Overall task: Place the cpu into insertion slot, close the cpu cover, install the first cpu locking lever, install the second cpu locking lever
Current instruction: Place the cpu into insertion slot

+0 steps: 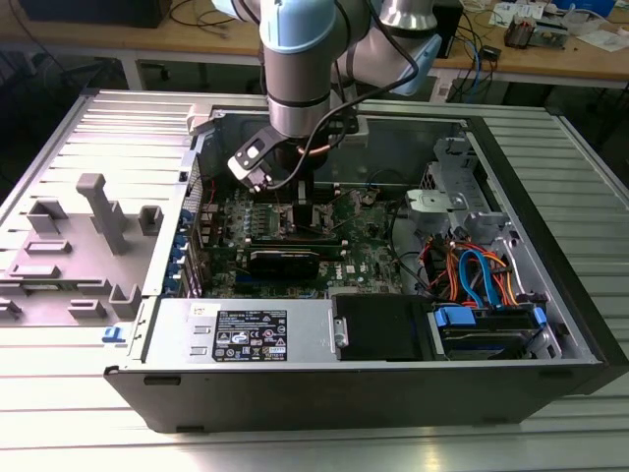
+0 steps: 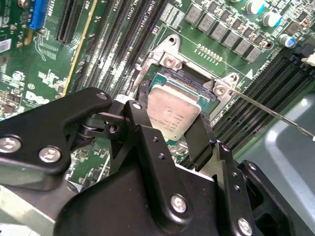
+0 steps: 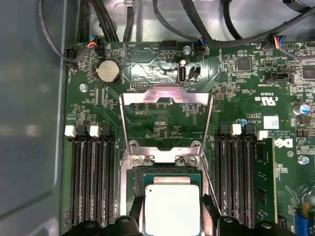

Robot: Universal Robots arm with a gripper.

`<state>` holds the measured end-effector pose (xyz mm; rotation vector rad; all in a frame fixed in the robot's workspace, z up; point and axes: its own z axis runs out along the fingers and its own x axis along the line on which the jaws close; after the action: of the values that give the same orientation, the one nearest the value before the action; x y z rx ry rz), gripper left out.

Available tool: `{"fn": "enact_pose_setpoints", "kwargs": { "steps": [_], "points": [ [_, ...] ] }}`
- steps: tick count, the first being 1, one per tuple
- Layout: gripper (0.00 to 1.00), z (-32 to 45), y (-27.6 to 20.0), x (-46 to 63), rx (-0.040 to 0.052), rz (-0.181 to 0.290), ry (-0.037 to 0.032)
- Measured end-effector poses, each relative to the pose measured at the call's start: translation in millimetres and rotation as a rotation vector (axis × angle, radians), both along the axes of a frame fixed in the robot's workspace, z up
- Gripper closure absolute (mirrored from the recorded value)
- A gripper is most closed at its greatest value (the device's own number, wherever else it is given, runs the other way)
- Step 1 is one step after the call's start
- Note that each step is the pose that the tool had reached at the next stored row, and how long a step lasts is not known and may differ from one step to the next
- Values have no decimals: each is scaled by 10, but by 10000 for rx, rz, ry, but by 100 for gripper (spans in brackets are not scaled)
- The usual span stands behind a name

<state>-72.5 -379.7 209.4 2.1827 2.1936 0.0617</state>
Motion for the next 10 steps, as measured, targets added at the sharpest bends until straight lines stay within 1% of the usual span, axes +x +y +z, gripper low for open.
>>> {"fn": "enact_pose_setpoints", "kwargs": {
  "steps": [6, 9, 10],
  "points": [
    [45, -6, 9, -1, -4, -3, -1],
    [45, -10, 56, -1, -11, -3, 1],
    [45, -17, 64, 0, -20, -2, 0]
  ]
}}
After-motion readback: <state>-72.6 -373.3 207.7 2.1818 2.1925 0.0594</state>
